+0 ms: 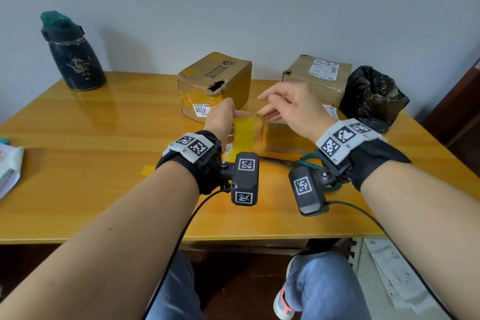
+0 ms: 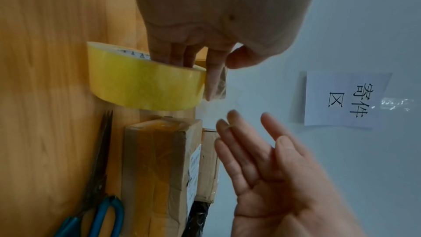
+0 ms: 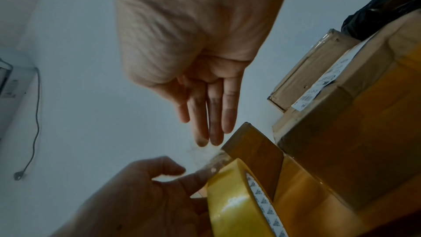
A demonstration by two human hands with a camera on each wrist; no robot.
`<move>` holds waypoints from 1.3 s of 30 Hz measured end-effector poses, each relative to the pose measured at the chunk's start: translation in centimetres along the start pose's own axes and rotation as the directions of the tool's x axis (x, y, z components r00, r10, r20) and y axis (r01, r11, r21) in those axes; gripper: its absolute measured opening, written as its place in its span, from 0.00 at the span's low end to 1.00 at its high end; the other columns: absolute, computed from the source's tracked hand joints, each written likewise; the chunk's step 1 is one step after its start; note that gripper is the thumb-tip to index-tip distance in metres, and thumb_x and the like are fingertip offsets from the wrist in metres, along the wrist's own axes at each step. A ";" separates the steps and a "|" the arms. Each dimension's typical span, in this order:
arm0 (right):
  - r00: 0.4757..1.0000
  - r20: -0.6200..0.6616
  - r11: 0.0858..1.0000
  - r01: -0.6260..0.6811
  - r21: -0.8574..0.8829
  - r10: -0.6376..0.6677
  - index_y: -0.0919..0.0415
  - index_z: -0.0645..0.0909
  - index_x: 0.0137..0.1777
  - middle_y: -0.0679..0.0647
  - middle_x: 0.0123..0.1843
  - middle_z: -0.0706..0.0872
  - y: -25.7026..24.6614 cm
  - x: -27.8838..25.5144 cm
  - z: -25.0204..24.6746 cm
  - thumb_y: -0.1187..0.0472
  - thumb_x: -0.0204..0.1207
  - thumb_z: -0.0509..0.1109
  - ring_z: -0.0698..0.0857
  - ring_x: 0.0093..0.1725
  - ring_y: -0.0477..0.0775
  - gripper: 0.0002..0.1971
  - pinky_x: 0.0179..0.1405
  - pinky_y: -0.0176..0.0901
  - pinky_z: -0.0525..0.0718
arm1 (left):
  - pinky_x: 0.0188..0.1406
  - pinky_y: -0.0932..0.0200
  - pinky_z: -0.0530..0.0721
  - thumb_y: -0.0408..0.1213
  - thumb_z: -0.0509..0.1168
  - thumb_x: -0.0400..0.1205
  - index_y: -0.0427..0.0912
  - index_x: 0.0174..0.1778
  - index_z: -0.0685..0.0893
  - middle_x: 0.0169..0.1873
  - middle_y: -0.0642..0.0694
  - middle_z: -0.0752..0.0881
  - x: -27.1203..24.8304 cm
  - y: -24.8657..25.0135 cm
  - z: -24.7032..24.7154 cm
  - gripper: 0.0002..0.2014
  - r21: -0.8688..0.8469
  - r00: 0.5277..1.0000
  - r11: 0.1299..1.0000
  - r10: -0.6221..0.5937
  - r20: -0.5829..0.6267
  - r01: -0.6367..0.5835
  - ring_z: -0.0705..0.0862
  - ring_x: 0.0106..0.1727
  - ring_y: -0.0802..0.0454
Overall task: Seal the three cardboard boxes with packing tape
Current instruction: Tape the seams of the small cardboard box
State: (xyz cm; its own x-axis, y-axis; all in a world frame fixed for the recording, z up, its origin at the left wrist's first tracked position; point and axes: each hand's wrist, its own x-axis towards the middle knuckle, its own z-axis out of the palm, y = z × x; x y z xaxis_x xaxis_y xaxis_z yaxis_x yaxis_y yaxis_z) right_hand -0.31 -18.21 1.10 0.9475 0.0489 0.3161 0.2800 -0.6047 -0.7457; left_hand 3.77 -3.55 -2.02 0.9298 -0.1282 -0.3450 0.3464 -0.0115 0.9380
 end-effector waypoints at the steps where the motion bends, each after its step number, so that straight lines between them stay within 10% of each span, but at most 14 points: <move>1: 1.000 0.002 1.000 0.013 -0.009 -0.013 0.62 0.84 0.54 0.59 0.41 0.91 0.1 -0.1 0.1 0.69 0.84 0.57 0.91 0.42 0.49 0.13 0.47 0.44 0.90 | 0.61 0.44 0.80 0.49 0.58 0.80 0.40 0.58 0.86 0.50 0.43 0.89 -0.2 0.1 0.0 0.21 -0.003 1.000 1.000 -0.012 0.006 0.012 0.82 0.53 0.42; 4: 0.996 0.025 0.993 0.089 -0.081 -0.087 0.61 0.85 0.53 0.58 0.40 0.91 0.1 -0.5 0.3 0.68 0.84 0.57 0.91 0.42 0.48 0.14 0.47 0.48 0.89 | 0.57 0.46 0.83 0.42 0.72 0.77 0.37 0.57 0.88 0.48 0.39 0.89 -0.2 0.0 -0.1 0.16 0.022 0.999 0.999 0.037 -0.009 -0.037 0.85 0.47 0.43; 8: 0.953 0.041 0.910 0.300 -0.284 -0.301 0.58 0.85 0.48 0.57 0.36 0.90 0.2 -0.9 0.8 0.62 0.81 0.57 0.89 0.34 0.54 0.14 0.32 0.56 0.86 | 0.31 0.65 0.81 0.29 0.66 0.82 0.33 0.67 0.81 0.40 0.45 0.82 -0.2 -0.1 -0.1 0.16 0.007 0.998 0.999 0.048 0.042 -0.048 0.80 0.35 0.54; 13: 0.898 -0.103 0.867 0.375 -0.328 -0.427 0.64 0.84 0.48 0.61 0.28 0.86 0.6 -1.2 0.9 0.59 0.79 0.54 0.85 0.26 0.59 0.17 0.25 0.55 0.83 | 0.31 0.65 0.81 0.31 0.70 0.80 0.44 0.63 0.86 0.42 0.48 0.85 -0.7 -0.2 -0.2 0.15 0.054 0.999 0.998 0.044 0.024 -0.045 0.80 0.37 0.55; 19: 0.992 -0.106 0.961 -0.094 -0.258 0.068 0.63 0.83 0.49 0.56 0.33 0.88 2.1 -1.1 -1.0 0.65 0.84 0.56 0.88 0.32 0.51 0.13 0.37 0.53 0.89 | 0.26 0.72 0.82 0.27 0.70 0.80 0.40 0.62 0.86 0.40 0.48 0.87 -0.5 -1.1 -0.8 0.15 0.037 0.992 0.995 0.086 0.091 -0.090 0.84 0.26 0.62; 23: 0.894 0.041 0.774 -0.363 -0.518 0.446 0.73 0.86 0.49 0.63 0.45 0.90 6.0 -1.7 -0.9 0.65 0.81 0.62 0.89 0.44 0.60 0.13 0.50 0.55 0.88 | 0.51 0.63 0.85 0.27 0.72 0.78 0.42 0.64 0.86 0.58 0.42 0.87 -0.8 -1.5 -0.5 0.18 0.039 0.982 0.992 0.113 0.149 -0.120 0.86 0.45 0.55; 30: 0.587 0.092 0.361 -0.361 -0.860 0.805 0.66 0.74 0.48 0.57 0.43 0.80 7.7 -3.3 -0.5 0.53 0.73 0.77 0.81 0.40 0.56 0.19 0.41 0.43 0.78 | 0.22 0.75 0.78 0.23 0.66 0.80 0.44 0.69 0.82 0.44 0.54 0.78 -1.0 -1.6 -1.2 0.22 0.054 0.983 0.993 0.100 0.152 -0.109 0.80 0.40 0.62; 34: 0.556 0.079 0.275 -0.277 -0.921 0.827 0.65 0.74 0.62 0.61 0.59 0.77 8.0 -3.4 -0.3 0.53 0.72 0.77 0.81 0.60 0.62 0.24 0.50 0.49 0.80 | 0.28 0.67 0.81 0.27 0.68 0.81 0.46 0.69 0.82 0.42 0.50 0.84 -0.9 -1.3 -1.6 0.21 0.074 0.984 0.995 0.061 0.170 -0.074 0.80 0.37 0.56; 39: 0.579 0.109 0.330 -0.292 -0.897 0.808 0.65 0.75 0.49 0.57 0.44 0.79 8.4 -3.6 -0.2 0.60 0.72 0.75 0.82 0.43 0.57 0.13 0.43 0.44 0.83 | 0.32 0.66 0.76 0.31 0.71 0.79 0.52 0.67 0.84 0.45 0.51 0.81 -0.5 -1.0 -1.9 0.21 0.186 0.987 0.979 0.057 0.150 -0.084 0.71 0.35 0.55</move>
State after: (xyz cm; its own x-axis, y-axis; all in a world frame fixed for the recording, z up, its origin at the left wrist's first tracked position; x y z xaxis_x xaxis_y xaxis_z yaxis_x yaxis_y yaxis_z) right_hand -1.45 -23.63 -6.19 0.7915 -0.3737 -0.4836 -0.3232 -0.9275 0.1876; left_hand 3.19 -1.59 -2.82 0.9188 -0.2758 -0.2823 0.2374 -0.1851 0.9536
